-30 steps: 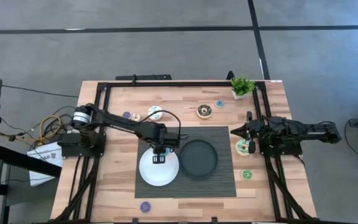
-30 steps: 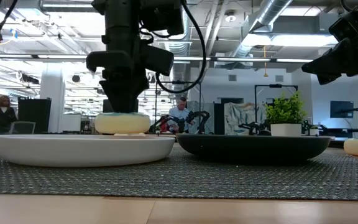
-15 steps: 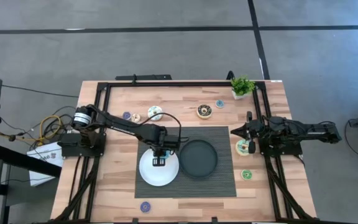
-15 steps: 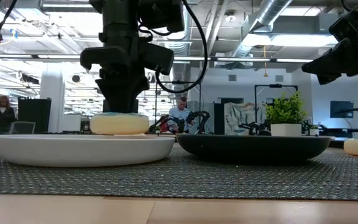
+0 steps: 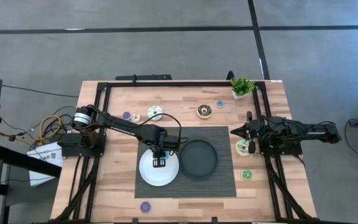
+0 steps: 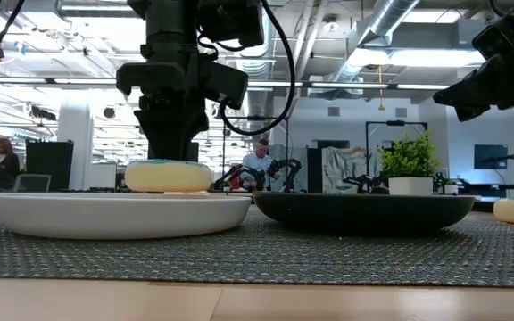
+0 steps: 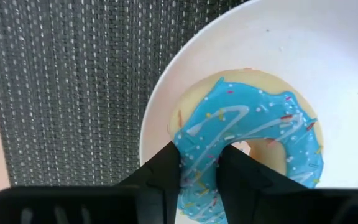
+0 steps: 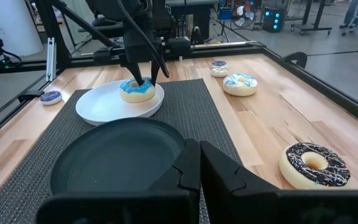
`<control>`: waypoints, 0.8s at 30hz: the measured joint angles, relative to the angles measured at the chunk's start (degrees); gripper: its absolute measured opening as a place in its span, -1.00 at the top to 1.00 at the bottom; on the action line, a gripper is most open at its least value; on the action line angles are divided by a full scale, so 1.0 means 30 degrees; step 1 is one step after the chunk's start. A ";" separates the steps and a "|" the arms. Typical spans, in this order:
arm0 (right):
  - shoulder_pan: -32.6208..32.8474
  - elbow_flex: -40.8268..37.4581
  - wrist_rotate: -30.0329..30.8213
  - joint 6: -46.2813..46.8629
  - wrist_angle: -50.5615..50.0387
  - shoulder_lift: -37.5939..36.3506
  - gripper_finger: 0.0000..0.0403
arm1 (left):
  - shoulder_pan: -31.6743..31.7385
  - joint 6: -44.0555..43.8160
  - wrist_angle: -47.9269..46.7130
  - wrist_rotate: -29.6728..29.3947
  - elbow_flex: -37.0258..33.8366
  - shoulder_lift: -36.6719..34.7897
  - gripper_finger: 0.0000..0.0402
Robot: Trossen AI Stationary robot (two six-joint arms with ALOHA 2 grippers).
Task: Pick & Place donuts
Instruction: Put the big blue donut on the white plate, then put the small blue donut on the black plate
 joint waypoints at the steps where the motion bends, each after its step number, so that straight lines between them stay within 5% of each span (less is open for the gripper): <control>1: -0.0007 0.0005 -0.0001 0.0000 0.0000 0.0000 1.00 | -0.0004 -0.0155 -0.0002 -0.0004 0.0000 0.0000 0.54; 15: 0.0000 0.0000 -0.0002 0.0000 0.0001 -0.0001 1.00 | 0.0003 -0.1204 0.0159 0.0062 -0.0831 0.0015 0.10; 24: -0.0002 0.0003 0.0003 0.0000 0.0003 -0.0004 1.00 | 0.0003 -0.1009 0.0229 -0.0018 -0.0823 0.0008 -0.01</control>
